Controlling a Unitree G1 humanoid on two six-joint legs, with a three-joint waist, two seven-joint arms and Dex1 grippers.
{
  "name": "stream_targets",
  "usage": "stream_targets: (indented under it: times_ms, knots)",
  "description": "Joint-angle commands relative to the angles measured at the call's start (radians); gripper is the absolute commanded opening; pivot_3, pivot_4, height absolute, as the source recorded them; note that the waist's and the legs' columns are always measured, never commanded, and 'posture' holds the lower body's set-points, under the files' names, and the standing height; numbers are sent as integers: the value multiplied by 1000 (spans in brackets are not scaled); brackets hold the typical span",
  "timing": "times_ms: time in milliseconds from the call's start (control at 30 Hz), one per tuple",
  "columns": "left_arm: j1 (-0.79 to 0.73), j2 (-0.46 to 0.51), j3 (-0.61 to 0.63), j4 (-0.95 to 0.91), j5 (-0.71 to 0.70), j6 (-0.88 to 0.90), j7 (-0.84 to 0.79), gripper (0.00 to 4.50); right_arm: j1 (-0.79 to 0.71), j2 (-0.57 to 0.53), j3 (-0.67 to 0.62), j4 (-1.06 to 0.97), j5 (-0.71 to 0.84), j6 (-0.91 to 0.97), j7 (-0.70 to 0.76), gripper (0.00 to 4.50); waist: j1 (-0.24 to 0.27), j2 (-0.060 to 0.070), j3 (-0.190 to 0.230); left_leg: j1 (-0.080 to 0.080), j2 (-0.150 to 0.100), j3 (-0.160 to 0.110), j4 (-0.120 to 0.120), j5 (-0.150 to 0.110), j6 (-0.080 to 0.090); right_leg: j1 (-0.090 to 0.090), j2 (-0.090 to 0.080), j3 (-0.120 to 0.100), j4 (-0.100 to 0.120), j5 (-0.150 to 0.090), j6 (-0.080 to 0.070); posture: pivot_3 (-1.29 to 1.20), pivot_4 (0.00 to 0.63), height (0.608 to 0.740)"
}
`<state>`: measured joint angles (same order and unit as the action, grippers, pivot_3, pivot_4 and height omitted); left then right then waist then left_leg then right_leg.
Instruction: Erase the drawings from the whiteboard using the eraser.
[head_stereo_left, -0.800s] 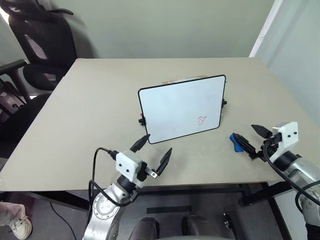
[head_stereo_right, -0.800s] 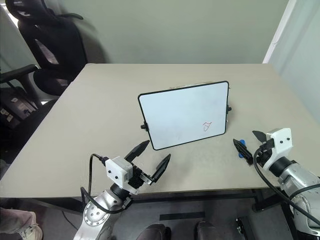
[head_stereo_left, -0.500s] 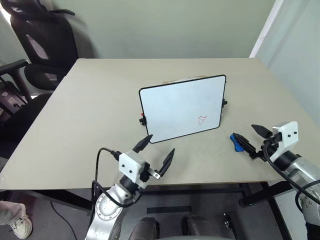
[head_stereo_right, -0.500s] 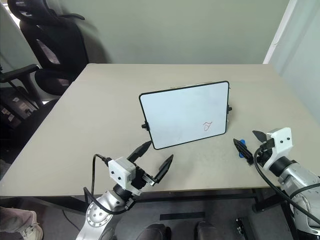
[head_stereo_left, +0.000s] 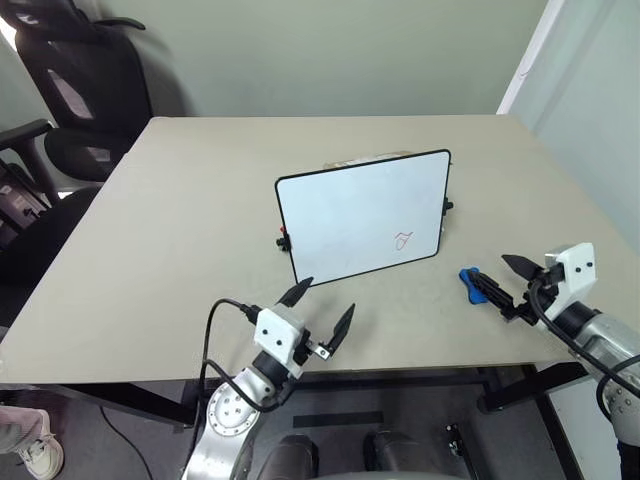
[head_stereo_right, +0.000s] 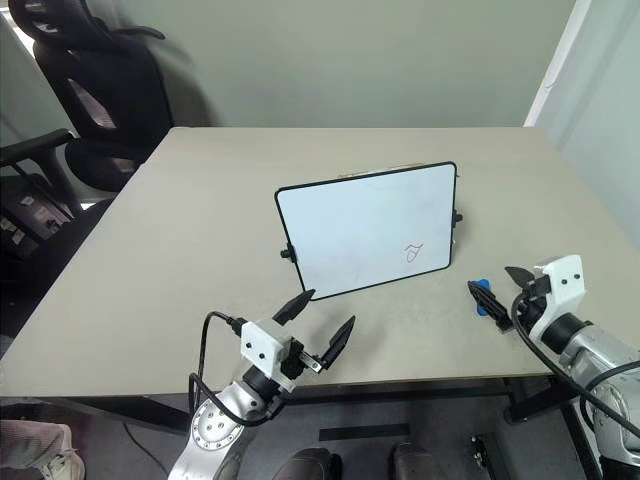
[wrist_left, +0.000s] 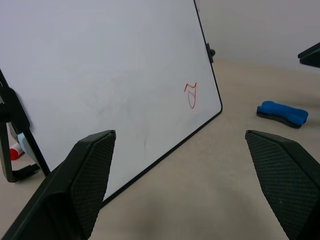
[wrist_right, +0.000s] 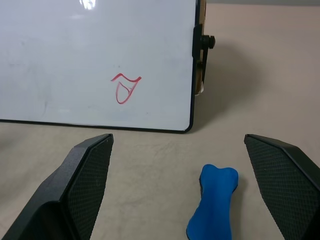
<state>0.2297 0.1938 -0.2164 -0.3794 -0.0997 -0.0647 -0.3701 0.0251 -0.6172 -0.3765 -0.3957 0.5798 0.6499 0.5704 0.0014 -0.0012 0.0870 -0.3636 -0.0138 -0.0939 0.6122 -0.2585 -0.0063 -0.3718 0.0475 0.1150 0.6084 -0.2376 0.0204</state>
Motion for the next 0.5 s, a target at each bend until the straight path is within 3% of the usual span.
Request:
stream_targets:
  times_ms: [33, 167, 300, 500]
  knots:
    - [-14, -9, -11, 4, 1, -29, -1, 4500, -33, -36, -28, -2, 59, 89, -9, 4439, 1, 0, 0, 0, 0, 0, 0, 0, 0, 0, 0, 0, 0, 0, 0, 0, 150, 736]
    - [-15, -16, -15, 8, -3, -34, -3, 4500, -78, -69, -18, 18, 87, 200, -23, 4439, 0, 0, 0, 0, 0, 0, 0, 0, 0, 0, 0, 0, 0, 0, 0, 0, 150, 736]
    - [-17, -13, -13, 4, -12, -32, -12, 4500, -216, -122, 28, 141, 80, 382, -62, 4439, -3, 0, 0, 0, 0, 0, 0, 0, 0, 0, 0, 0, 0, 0, 0, 0, 150, 736]
    - [-15, -17, -12, 3, -24, -30, -17, 4500, -395, -190, 176, 351, -5, 500, -51, 4439, -2, 0, 0, 1, 0, 0, 0, 2, 4, 0, 0, 0, 2, 0, 1, 0, 150, 736]
